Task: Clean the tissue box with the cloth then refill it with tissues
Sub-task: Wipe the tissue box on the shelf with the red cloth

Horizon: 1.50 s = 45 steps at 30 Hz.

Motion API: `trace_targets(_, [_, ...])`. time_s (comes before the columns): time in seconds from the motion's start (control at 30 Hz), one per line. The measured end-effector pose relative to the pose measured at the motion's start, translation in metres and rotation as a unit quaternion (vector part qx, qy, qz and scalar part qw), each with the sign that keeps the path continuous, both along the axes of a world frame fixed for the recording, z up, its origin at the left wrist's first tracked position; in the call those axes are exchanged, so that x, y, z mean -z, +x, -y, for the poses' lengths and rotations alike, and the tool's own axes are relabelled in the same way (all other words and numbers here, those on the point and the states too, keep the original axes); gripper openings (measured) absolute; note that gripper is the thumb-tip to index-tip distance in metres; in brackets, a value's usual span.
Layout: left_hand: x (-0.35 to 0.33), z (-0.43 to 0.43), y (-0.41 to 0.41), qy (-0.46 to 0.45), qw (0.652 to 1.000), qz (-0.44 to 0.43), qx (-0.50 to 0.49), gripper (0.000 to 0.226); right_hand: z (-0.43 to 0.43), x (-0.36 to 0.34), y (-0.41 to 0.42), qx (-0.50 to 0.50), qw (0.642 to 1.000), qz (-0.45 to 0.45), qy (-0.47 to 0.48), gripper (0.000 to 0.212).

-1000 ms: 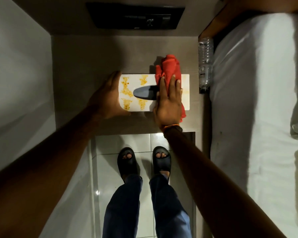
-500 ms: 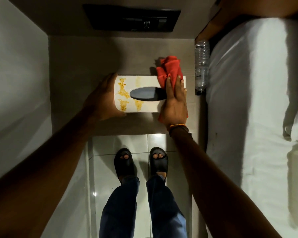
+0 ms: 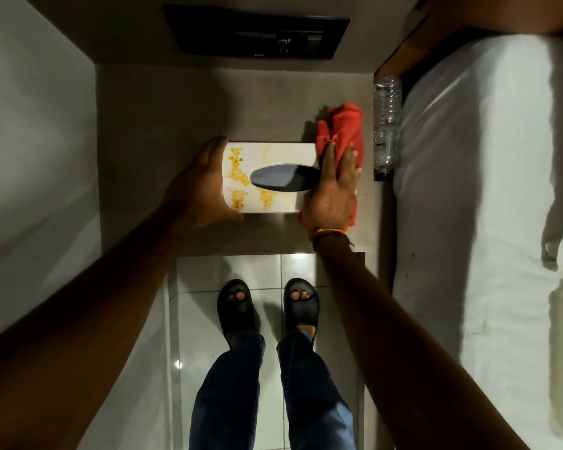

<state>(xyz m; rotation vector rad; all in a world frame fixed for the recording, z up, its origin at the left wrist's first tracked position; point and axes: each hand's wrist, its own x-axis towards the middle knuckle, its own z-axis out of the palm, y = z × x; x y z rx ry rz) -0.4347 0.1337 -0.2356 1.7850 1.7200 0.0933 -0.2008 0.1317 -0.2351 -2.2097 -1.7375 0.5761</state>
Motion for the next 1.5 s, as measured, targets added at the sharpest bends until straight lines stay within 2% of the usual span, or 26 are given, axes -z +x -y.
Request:
trace_targets(0.27, [-0.006,0.000,0.002,0.024,1.000,-0.001,0.001,0.140,0.014,-0.008,-0.066,-0.144,0.987,-0.073,0.011,0.067])
trace_targets(0.4, [-0.007,0.001,0.000,0.021,1.000,-0.003,0.003,0.143,0.009,-0.009,-0.030,-0.204,0.978,-0.030,-0.016,0.077])
trace_targets(0.5, [-0.006,0.001,0.001,0.007,1.000,-0.010,0.001,0.145,0.001,-0.012,0.016,-0.174,0.984,-0.002,-0.024,0.082])
trace_targets(0.6, [-0.005,0.001,0.002,-0.003,1.000,-0.020,0.002,0.145,-0.001,-0.015,0.050,-0.119,0.993,0.008,-0.013,0.077])
trace_targets(0.73, [-0.003,0.001,0.003,-0.001,1.000,-0.026,-0.004,0.146,0.000,-0.010,0.039,-0.057,0.998,-0.008,0.011,0.066])
trace_targets(0.8, [-0.003,0.001,0.004,-0.003,0.999,-0.031,-0.006,0.146,0.001,-0.007,0.019,-0.020,1.000,-0.011,0.006,0.067])
trace_targets(0.9, [-0.003,0.001,0.003,0.002,1.000,-0.027,-0.006,0.145,0.010,-0.008,-0.008,-0.055,0.998,-0.016,0.000,0.073])
trace_targets(1.03, [-0.005,0.003,0.003,0.029,0.999,-0.007,-0.013,0.136,0.022,-0.009,-0.056,-0.123,0.991,-0.042,0.039,0.057])
trace_targets(1.1, [-0.006,0.003,0.004,0.033,0.999,-0.010,-0.017,0.131,0.024,-0.009,-0.071,-0.146,0.987,-0.061,0.030,0.058])
trace_targets(1.17, [-0.007,0.003,0.004,0.030,0.999,-0.013,-0.014,0.133,0.023,-0.008,-0.067,-0.177,0.982,-0.065,0.007,0.054])
trace_targets(1.23, [-0.008,0.002,0.002,0.025,1.000,-0.017,-0.010,0.138,0.021,-0.008,-0.047,-0.197,0.979,-0.058,-0.005,0.061])
trace_targets(1.37, [-0.007,0.001,0.000,0.002,1.000,-0.022,-0.002,0.146,0.008,-0.008,0.006,-0.154,0.988,-0.025,-0.008,0.080])
trace_targets(1.5, [-0.006,0.000,0.003,-0.006,1.000,-0.028,-0.006,0.144,0.004,-0.008,0.022,-0.091,0.996,-0.015,0.004,0.079])
